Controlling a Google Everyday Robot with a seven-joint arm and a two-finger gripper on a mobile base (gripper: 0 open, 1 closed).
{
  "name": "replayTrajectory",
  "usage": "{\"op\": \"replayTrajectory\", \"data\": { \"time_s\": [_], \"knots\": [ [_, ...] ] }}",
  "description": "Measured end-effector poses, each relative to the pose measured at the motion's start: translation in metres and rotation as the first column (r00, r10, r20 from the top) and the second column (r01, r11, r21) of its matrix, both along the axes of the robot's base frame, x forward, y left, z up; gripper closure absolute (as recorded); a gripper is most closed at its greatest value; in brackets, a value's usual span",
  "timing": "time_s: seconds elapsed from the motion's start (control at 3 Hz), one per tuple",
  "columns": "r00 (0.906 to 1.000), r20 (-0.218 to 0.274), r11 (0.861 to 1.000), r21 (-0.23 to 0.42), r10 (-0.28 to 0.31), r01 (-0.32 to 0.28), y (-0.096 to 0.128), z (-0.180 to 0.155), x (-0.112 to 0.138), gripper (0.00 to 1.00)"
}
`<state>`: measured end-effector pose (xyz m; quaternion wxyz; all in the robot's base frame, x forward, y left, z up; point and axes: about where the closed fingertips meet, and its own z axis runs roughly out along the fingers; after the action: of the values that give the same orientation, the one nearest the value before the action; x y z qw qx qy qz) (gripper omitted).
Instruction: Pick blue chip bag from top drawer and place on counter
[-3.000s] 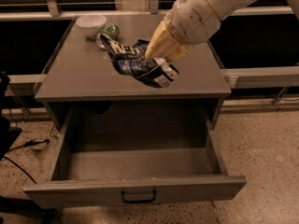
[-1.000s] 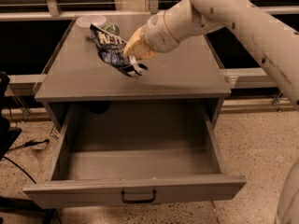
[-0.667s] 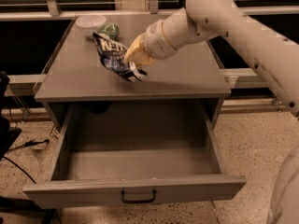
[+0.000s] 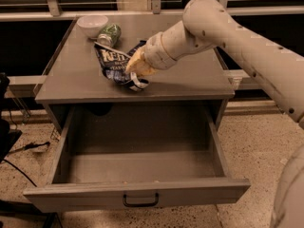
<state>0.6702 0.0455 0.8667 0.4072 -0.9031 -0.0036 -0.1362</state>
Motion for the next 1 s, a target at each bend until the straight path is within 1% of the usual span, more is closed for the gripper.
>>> {"op": "replayTrajectory", "data": {
  "time_s": [0.33, 0.67, 1.0],
  "knots": [
    [1.0, 0.004, 1.0, -0.025, 0.004, -0.003, 0.0022, -0.0074, -0.0004, 1.0],
    [1.0, 0.004, 1.0, -0.026, 0.004, -0.004, 0.0022, -0.0074, -0.0004, 0.81],
    [0.9999, 0.014, 0.999, -0.038, 0.007, -0.007, 0.0022, 0.0009, -0.0007, 0.58]
  ]
}}
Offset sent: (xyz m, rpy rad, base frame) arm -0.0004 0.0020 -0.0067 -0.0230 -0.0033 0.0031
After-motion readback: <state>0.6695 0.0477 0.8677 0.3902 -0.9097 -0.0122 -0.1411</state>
